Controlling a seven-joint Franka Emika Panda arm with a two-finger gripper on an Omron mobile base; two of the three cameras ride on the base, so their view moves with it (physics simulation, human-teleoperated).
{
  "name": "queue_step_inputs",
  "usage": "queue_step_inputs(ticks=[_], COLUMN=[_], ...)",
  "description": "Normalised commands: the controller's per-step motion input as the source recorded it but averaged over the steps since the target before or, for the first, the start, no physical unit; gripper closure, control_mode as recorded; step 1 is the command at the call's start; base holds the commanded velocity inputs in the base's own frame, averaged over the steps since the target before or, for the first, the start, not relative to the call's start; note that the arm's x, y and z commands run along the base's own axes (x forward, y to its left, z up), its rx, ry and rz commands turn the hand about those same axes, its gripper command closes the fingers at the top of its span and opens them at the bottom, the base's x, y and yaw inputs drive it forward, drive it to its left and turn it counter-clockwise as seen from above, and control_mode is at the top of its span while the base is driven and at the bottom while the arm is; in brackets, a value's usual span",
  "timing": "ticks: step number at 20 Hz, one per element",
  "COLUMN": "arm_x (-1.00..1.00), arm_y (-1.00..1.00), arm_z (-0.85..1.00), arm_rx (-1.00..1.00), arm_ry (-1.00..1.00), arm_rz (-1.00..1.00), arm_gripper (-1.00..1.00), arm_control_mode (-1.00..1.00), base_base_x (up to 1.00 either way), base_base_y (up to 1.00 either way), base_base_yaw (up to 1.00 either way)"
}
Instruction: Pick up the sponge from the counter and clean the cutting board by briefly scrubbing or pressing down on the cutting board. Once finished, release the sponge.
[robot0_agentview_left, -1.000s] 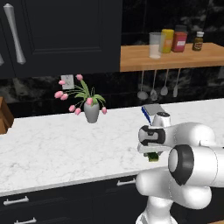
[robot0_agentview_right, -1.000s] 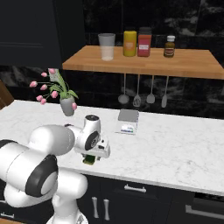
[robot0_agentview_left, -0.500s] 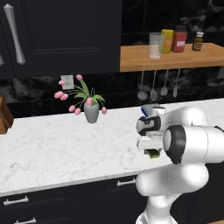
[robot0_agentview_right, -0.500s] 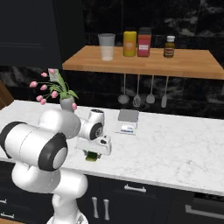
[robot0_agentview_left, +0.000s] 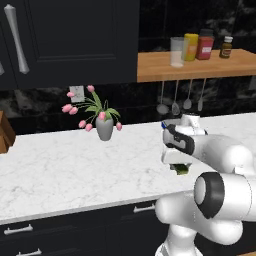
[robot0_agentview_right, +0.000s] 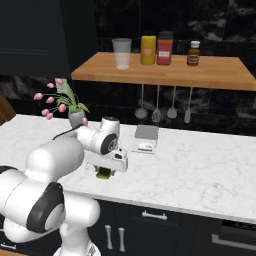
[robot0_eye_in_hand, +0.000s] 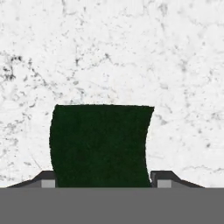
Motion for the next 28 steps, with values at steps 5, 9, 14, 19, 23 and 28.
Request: queue_step_inputs(ticks=[5,9,14,19,23,28], arm_x=[-0.52,-0.68,-0.65,-0.61,-0.45,0.00], arm_y=[0.00,0.00,0.01,0.18,0.13,0.00], arm_z=[0.84,0.75,0.65,0.43,0.18,0.00], arm_rx=[0.00,0.00,0.00,-0.04,-0.05,0.00], arm_ry=[-0.19,-0.15,-0.15,-0.12,-0.04,0.00], arm_rz=[0.00,0.00,0.00,0.00,0.00,0.00], arm_gripper=[1.00,1.00,1.00,1.00,1.00,1.00], arm_control_mode=[-1.00,-1.00,-1.00,-1.00,1.00,1.00], base_base_x=[0.00,0.00,0.00,0.00,-0.22,-1.00], base_base_y=[0.00,0.00,0.00,0.00,0.00,-0.14], base_base_yaw=[0.00,0.00,0.00,0.00,0.00,0.00])
